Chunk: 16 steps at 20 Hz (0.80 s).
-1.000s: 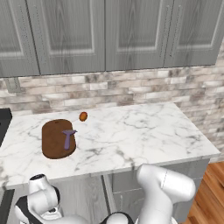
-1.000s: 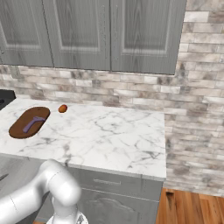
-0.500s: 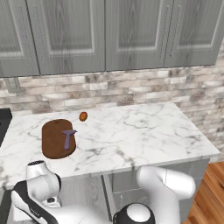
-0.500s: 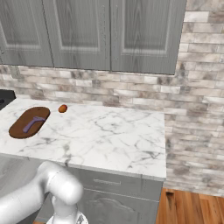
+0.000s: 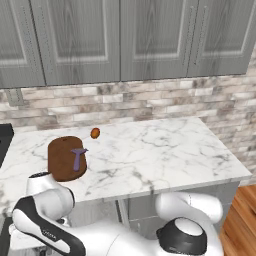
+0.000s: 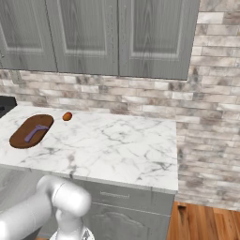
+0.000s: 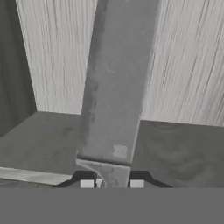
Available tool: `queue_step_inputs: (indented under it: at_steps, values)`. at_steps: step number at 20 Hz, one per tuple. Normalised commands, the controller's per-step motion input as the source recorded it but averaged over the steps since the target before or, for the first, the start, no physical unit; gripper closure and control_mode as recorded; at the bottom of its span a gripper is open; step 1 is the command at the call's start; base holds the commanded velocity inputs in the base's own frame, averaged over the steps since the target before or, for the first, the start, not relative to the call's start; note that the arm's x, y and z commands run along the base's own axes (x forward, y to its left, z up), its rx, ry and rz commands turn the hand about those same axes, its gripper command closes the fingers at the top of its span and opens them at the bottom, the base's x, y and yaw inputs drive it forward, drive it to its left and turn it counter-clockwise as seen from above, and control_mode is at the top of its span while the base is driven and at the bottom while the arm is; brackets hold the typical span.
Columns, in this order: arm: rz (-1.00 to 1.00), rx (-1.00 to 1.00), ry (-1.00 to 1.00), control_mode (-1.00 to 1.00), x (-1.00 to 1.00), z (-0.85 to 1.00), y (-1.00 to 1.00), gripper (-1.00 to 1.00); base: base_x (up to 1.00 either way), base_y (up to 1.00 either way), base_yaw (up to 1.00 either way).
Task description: Open the drawer on the left and place the cutting tools on the cutting board.
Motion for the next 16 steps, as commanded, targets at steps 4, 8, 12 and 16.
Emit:
queue_step_inputs:
  at_steps: [4, 8, 12, 16]
  values:
    - [0.0, 0.0, -0.13, -1.0, 0.0, 0.66, -0.29, 1.0, 0.0, 0.0, 0.0]
    - [-0.01, 0.0, -0.22, -1.0, 0.1, 0.5, -0.42, 1.0, 0.0, 0.0, 0.0]
    - [-0.02, 0.0, -0.16, -1.0, 0.11, 0.56, -0.41, 1.0, 0.0, 0.0, 0.0]
    - [-0.09, 0.0, -0.13, -1.0, 0.22, 0.32, -0.51, 1.0, 0.0, 0.0, 0.0]
